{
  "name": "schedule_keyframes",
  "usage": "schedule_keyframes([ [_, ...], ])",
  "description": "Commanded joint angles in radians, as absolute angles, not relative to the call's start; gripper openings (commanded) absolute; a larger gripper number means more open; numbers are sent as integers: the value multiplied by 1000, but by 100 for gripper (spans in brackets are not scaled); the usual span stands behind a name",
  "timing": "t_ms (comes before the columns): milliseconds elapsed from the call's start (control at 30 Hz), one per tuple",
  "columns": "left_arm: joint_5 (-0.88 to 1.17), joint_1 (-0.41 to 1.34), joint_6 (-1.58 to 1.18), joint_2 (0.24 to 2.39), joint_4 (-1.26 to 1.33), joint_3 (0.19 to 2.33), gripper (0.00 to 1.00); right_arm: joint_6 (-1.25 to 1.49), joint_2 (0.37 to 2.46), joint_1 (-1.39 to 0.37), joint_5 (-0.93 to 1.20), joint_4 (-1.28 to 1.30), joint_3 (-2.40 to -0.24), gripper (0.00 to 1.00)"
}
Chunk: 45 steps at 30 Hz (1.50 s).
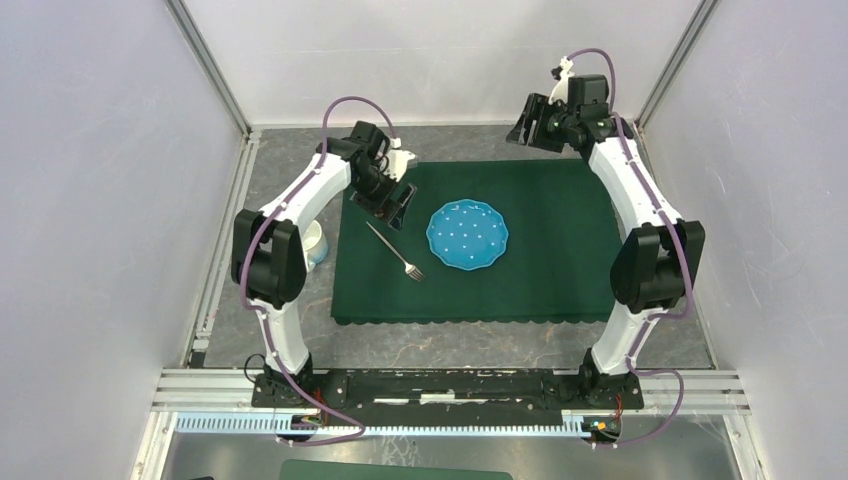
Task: Set the dinner table for one person
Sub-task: Place the fork on the napkin, then pick up the fork from the napkin.
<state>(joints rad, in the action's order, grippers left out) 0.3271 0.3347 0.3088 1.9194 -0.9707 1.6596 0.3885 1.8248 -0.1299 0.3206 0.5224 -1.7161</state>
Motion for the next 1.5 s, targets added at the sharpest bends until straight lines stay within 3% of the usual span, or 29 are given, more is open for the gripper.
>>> schedule_keyframes([
  [0, 212, 344, 306, 1909, -1030, 1709, 91, 411, 1874, -101, 376, 499, -1811, 67],
  [467, 152, 366, 227, 1890, -1114, 1641, 74, 467, 1962, -20, 438, 440, -1888, 65],
  [633, 237, 374, 32, 1892, -1122, 1635, 81, 459, 1948, 25, 423, 435, -1879, 64],
  [733, 246, 384, -131, 1900, -1114, 1618, 76, 457, 1938, 42, 420, 429, -1870, 63],
  [933, 290, 408, -349, 1847, -975, 1488, 74, 463, 1943, 57, 433, 420, -1859, 63],
  [1200, 293, 415, -517, 1805, -818, 1350, 66, 471, 1953, 63, 449, 413, -1859, 63],
  [1267, 285, 414, -538, 1802, -785, 1353, 55, 469, 1949, 65, 451, 411, -1850, 63],
  [1300, 286, 414, -548, 1805, -773, 1355, 38, 469, 1947, 66, 453, 411, -1846, 63],
  [1333, 288, 414, -556, 1811, -763, 1358, 29, 467, 1947, 68, 454, 411, -1843, 63],
  [1367, 293, 415, -559, 1821, -756, 1362, 29, 467, 1946, 70, 456, 412, -1839, 63],
  [1467, 307, 414, -565, 1852, -752, 1386, 43, 468, 1943, 72, 459, 407, -1831, 63],
])
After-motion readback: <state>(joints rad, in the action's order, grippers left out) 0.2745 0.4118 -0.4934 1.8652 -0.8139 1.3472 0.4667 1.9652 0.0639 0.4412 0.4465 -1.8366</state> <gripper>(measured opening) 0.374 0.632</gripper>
